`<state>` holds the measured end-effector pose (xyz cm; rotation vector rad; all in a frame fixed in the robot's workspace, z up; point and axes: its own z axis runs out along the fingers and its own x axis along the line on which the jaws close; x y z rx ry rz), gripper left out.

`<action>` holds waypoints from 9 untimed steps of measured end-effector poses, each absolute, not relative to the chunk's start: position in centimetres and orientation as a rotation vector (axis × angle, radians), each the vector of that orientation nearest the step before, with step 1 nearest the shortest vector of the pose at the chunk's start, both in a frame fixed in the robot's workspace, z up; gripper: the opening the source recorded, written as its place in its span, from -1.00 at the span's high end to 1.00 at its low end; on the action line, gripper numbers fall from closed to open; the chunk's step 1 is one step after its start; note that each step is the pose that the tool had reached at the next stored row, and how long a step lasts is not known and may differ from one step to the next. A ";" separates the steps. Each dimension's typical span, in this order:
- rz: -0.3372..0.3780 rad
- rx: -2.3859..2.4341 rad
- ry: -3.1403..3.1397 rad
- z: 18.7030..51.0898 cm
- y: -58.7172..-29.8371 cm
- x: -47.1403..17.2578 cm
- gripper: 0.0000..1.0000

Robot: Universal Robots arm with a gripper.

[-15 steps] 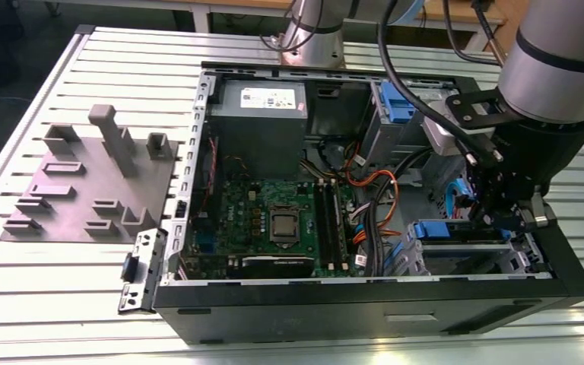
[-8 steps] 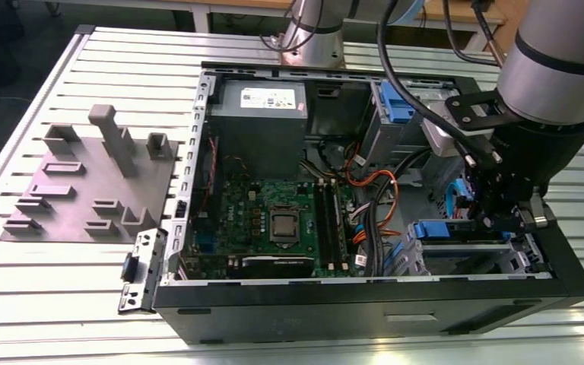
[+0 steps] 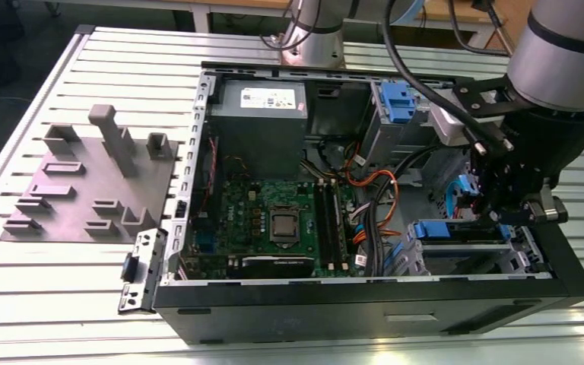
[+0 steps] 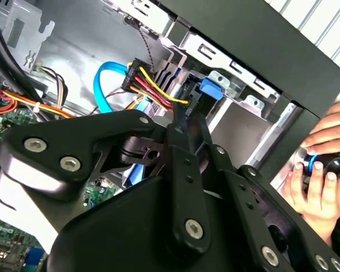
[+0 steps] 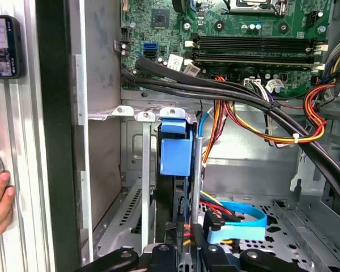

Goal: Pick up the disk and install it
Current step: 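Insert the first disk wire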

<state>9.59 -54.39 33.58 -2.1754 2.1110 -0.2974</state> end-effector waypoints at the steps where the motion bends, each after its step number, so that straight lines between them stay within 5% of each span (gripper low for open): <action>1: -0.297 -2.176 2.111 33.7 -54.4 9.6 0.52; 9: -0.296 -2.176 2.112 33.7 -54.4 9.6 0.79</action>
